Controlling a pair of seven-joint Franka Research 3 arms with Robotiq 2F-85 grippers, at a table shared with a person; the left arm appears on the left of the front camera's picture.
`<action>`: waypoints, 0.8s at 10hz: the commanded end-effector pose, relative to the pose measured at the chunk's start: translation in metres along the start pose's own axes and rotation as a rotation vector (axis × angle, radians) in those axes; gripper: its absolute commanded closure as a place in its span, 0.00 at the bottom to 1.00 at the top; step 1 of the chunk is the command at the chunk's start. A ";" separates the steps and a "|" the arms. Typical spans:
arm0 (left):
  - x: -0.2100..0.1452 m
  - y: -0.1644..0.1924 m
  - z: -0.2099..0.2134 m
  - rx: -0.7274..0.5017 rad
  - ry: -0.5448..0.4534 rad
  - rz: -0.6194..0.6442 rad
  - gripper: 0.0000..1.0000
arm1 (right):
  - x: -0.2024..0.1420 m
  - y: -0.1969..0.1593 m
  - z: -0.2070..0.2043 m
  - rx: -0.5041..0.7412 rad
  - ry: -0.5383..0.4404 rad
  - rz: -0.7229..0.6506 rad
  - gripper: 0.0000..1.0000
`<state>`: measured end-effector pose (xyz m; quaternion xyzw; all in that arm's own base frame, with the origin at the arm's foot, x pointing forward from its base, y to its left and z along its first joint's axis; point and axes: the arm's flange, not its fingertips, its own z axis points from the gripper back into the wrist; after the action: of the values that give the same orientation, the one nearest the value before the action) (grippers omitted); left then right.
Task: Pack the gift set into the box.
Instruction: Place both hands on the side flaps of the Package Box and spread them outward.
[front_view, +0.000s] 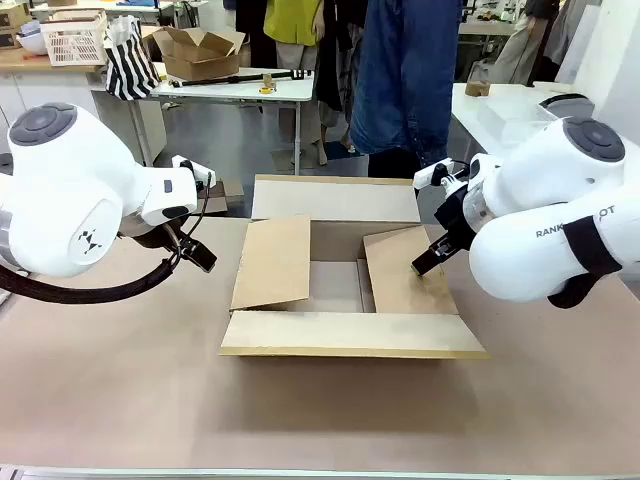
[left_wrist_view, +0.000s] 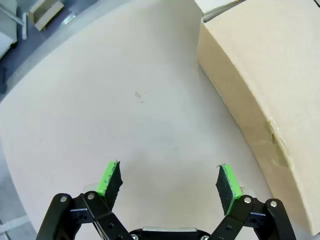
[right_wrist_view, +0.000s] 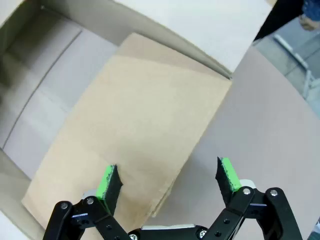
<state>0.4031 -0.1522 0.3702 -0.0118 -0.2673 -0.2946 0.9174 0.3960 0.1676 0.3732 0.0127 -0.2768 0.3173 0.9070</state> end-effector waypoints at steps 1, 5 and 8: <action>0.000 0.000 0.000 0.000 0.000 0.000 0.00 | 0.000 0.000 0.000 0.000 0.000 0.000 0.00; 0.000 0.000 0.000 0.000 0.000 0.000 0.00 | 0.000 0.000 0.000 0.000 0.000 0.000 0.00; 0.000 0.000 0.000 0.000 0.000 0.000 0.00 | 0.000 0.000 0.000 0.000 0.000 0.000 0.00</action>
<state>0.4029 -0.1524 0.3702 -0.0118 -0.2673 -0.2949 0.9173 0.3959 0.1677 0.3732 0.0124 -0.2768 0.3176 0.9068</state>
